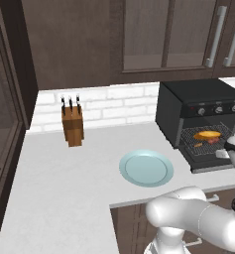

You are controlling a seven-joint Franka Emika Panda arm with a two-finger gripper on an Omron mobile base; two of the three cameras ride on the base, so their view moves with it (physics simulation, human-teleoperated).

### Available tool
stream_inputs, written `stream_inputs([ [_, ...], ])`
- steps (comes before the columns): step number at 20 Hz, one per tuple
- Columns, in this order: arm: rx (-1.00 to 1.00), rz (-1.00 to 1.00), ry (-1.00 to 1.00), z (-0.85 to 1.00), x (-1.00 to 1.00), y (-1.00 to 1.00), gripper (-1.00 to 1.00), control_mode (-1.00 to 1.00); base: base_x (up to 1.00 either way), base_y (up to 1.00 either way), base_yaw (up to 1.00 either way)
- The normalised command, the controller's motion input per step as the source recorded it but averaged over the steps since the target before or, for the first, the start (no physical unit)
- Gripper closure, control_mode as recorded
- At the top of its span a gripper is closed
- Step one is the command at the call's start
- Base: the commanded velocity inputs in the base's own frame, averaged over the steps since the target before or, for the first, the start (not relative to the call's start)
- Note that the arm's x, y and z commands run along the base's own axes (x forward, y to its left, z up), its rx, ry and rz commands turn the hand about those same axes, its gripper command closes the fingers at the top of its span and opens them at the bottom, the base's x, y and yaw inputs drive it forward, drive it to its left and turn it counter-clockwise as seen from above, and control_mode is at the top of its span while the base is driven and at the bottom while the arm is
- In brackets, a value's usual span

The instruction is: Pick up the kebab skewer and baguette bread, and place them inside the toaster oven. Close the toaster oven door and start by setting the timer.

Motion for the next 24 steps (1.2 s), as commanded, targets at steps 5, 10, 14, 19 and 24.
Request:
stream_inputs([
  [5, 0.00, 0.00, 0.00, 0.00, 0.00, 0.00, -1.00, -1.00, 0.00, 0.00, 0.00],
  [10, 0.00, 0.00, 0.00, 0.00, 0.00, 0.00, -1.00, -1.00, 0.00, 0.00, 0.00],
  [14, 0.00, -0.02, 0.00, -0.01, 0.00, 0.00, -1.00, -1.00, 0.00, 0.00, 0.00],
  [19, 0.02, -0.06, 0.00, 0.00, 0.00, 0.00, -1.00, -1.00, 0.00, 0.00, 0.00],
  [24, 0.00, -0.04, 0.00, -0.02, 0.00, 0.00, -1.00, -1.00, 0.00, 0.00, 0.00],
])
